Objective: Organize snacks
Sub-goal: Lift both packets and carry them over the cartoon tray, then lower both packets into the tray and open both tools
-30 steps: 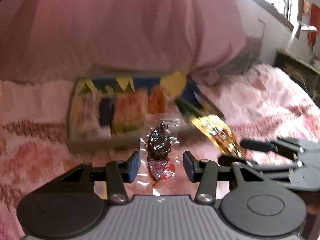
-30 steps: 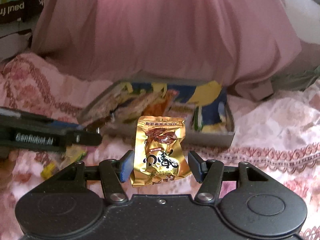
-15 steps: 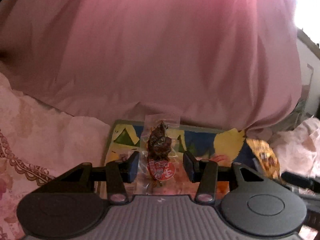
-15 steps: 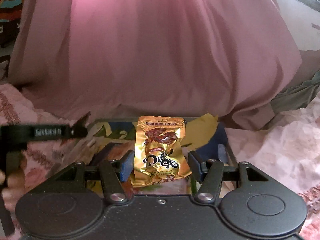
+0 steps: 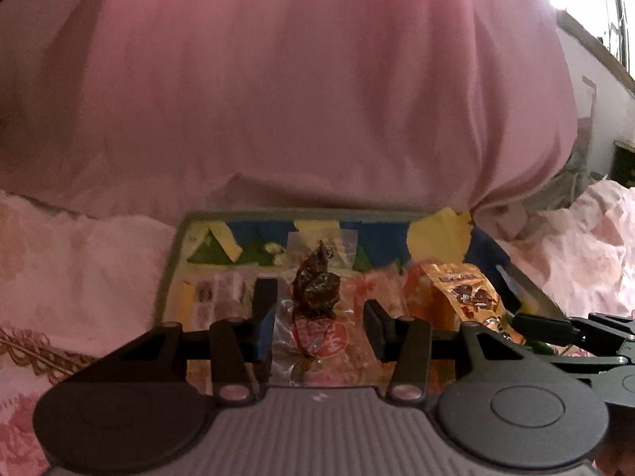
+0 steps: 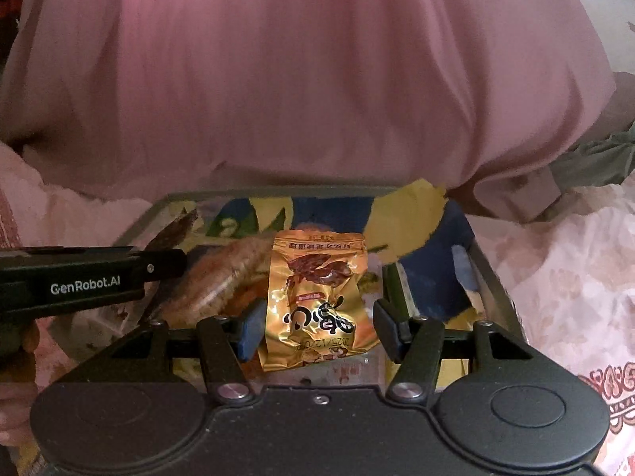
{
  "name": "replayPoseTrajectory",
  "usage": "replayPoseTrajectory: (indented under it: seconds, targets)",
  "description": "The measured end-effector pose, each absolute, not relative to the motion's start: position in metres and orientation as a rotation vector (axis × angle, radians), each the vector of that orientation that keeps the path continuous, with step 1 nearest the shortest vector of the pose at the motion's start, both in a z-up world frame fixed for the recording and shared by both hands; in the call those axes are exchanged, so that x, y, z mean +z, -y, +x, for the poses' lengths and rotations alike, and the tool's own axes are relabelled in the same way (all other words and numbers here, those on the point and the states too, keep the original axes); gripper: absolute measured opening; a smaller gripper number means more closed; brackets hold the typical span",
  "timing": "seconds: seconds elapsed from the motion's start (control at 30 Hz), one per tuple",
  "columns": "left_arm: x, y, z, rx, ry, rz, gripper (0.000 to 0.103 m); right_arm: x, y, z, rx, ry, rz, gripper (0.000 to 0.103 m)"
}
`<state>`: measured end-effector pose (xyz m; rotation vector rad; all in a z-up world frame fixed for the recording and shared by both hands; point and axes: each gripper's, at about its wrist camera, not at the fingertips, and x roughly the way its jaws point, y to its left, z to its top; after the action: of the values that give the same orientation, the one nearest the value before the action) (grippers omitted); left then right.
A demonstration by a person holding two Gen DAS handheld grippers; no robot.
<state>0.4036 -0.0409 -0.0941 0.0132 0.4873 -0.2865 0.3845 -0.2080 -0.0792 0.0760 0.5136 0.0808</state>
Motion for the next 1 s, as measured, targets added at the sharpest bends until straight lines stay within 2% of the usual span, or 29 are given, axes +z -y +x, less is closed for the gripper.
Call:
replayPoseTrajectory:
  seconds: [0.3,0.4,0.67,0.83,0.87,1.0]
  targets:
    - [-0.103,0.039,0.407,-0.288,-0.532,-0.009,0.053,-0.086,0.206,0.384,0.083,-0.553,0.056,0.062]
    - [-0.1,0.036,0.408,-0.287,-0.551,-0.029,0.055,-0.083,0.206,0.382,0.085,-0.548,0.061,0.067]
    - [-0.078,0.032,0.388,-0.269,-0.506,-0.066,0.084,-0.062,0.211,0.362,0.084,-0.493,0.062,0.085]
    - [-0.058,0.027,0.365,-0.246,-0.46,-0.075,0.094,-0.037,0.222,0.341,0.048,-0.436,0.084,0.097]
    - [-0.054,0.027,0.358,-0.234,-0.446,-0.064,0.098,-0.031,0.224,0.336,0.041,-0.422,0.089,0.098]
    - [-0.04,0.024,0.335,-0.198,-0.404,-0.045,0.103,-0.008,0.231,0.316,0.026,-0.373,0.113,0.102]
